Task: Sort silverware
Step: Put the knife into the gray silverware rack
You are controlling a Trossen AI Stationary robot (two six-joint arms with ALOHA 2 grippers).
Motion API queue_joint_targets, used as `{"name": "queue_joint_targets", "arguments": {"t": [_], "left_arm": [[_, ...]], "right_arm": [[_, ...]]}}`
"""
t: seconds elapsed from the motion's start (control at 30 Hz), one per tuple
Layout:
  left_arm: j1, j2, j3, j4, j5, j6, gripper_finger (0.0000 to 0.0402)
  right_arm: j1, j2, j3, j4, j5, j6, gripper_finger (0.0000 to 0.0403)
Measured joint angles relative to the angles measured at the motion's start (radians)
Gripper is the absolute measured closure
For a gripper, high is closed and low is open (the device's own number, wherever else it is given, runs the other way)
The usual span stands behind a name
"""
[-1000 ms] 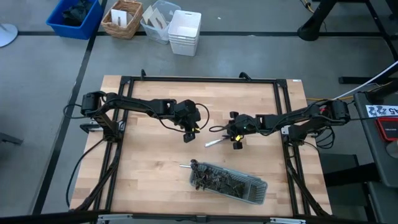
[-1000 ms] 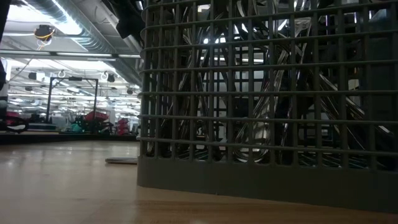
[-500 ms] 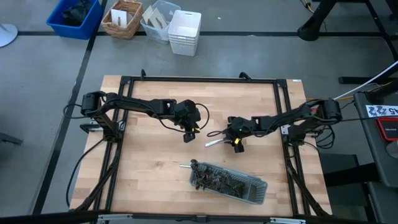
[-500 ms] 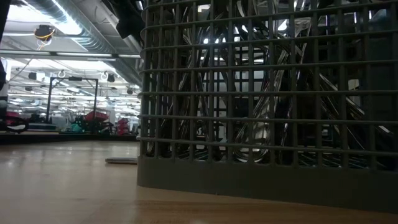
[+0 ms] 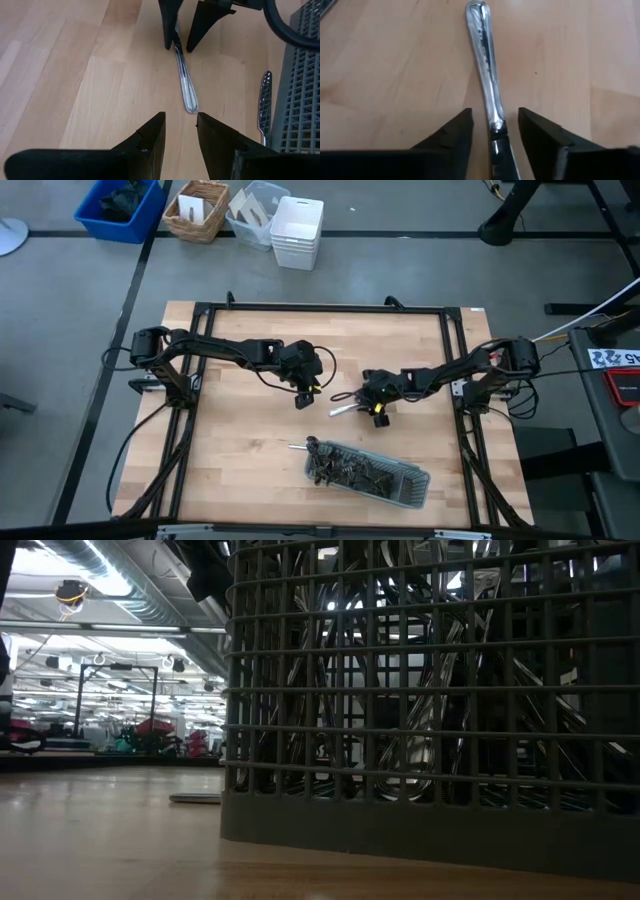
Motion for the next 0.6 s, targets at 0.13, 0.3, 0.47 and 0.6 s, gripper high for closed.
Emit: {"name": "queue_joint_targets", "arguments": {"t": [0.13,0.3,0.47,0.6], "left_arm": [[0.0,0.0,0.0,0.0,0.0,0.0,0.0298],[0.0,0.0,0.0,0.0,0.0,-0.002,0.0298],[-0.001,0.0,0.0,0.0,0.0,-0.003,0.0298],[-0.001,0.0,0.0,0.0,0.0,-0.004,0.0298]], "right_arm": [[0.001,0.001,0.001,-0.025,-0.018,0.002,0.0282],[0.001,0.001,0.004,-0.081,-0.037,0.069,0.0328],[0.0,0.0,0.005,-0.132,-0.038,0.161,0.0343],[0.0,0.0,0.005,-0.138,-0.033,0.256,0.0337]]}}
